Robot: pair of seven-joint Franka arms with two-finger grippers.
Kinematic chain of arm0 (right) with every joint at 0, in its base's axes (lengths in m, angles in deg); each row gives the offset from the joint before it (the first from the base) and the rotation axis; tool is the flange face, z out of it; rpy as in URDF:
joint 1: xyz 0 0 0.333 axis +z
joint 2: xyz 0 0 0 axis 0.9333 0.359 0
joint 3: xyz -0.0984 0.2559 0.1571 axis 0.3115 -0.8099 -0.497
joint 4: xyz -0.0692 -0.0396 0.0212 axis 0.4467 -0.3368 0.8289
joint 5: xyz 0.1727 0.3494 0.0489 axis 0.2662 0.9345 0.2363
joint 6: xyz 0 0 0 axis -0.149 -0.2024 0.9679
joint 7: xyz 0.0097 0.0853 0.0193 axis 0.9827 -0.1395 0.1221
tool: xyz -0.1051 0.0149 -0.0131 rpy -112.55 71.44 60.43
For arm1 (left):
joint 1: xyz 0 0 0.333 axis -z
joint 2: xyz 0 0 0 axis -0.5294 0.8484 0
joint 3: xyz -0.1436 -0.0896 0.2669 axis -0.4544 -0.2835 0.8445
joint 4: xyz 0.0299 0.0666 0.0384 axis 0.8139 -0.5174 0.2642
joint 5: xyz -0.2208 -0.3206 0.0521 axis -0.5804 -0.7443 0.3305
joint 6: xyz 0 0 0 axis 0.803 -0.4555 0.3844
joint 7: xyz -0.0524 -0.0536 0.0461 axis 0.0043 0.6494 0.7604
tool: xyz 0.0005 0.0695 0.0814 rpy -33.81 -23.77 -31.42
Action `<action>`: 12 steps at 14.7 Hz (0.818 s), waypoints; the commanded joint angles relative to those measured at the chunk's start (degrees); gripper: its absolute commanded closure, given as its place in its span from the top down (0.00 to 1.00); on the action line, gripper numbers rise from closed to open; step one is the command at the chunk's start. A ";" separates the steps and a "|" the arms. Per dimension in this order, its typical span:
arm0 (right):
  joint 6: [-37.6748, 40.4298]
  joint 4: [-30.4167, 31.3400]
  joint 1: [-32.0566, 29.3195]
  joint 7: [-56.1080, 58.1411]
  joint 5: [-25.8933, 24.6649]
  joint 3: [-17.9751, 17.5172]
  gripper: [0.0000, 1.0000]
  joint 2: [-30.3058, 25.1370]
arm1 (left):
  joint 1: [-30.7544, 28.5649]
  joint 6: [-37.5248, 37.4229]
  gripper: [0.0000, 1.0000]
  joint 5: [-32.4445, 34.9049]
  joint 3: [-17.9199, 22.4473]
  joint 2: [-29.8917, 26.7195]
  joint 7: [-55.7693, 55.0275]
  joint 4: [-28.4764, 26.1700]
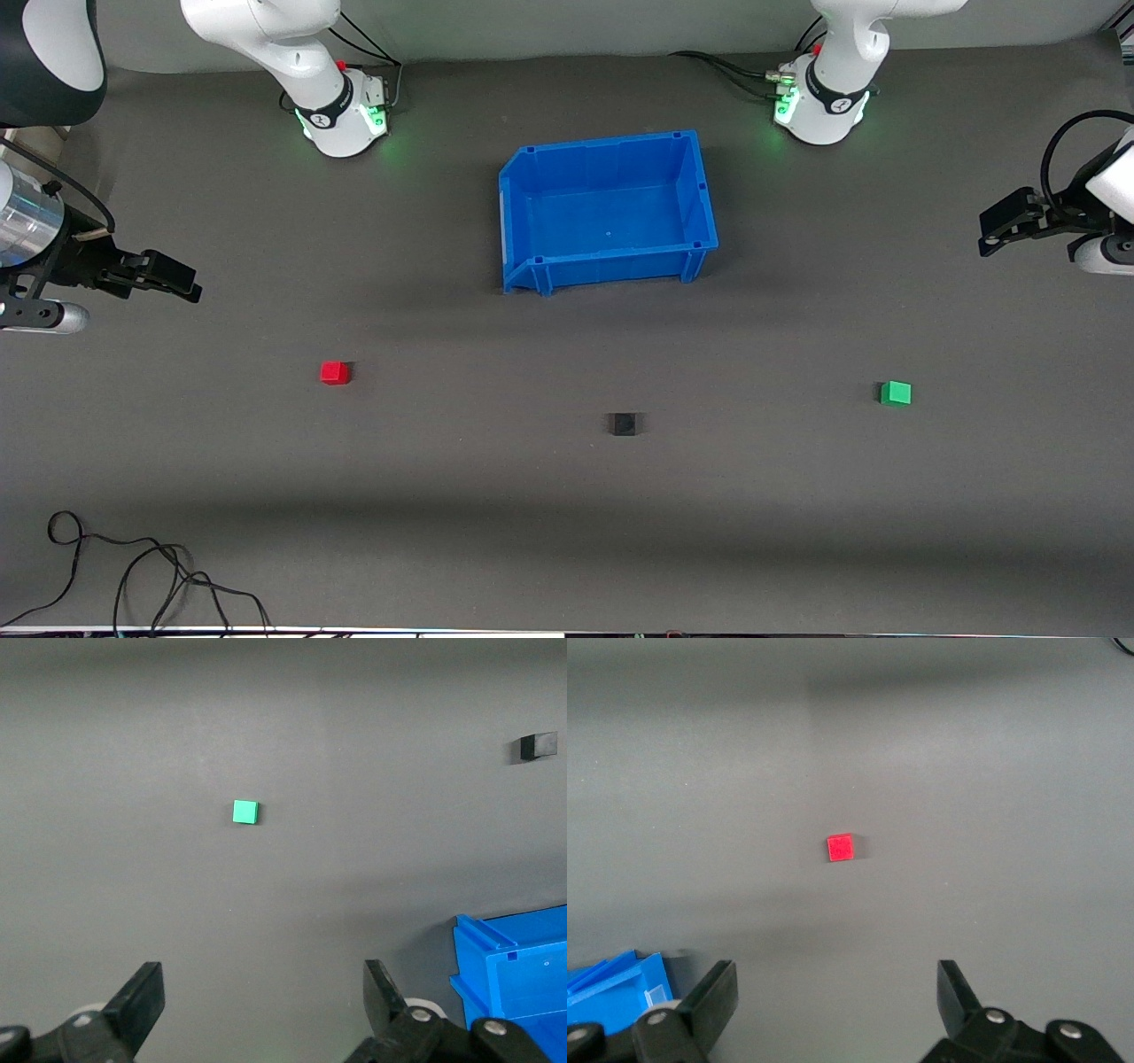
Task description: Attach green and red cubes to black cube
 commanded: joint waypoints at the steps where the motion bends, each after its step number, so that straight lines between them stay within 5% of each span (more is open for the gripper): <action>1: 0.86 -0.90 -0.07 1.00 -1.12 -0.06 1.00 0.20 | 0.53 -0.23 1.00 0.78 0.35 -0.52 0.86 -0.12; 12: 0.86 -0.90 -0.07 0.73 -0.86 -0.06 1.00 0.29 | 0.61 -0.06 1.00 0.78 0.35 0.28 0.86 0.41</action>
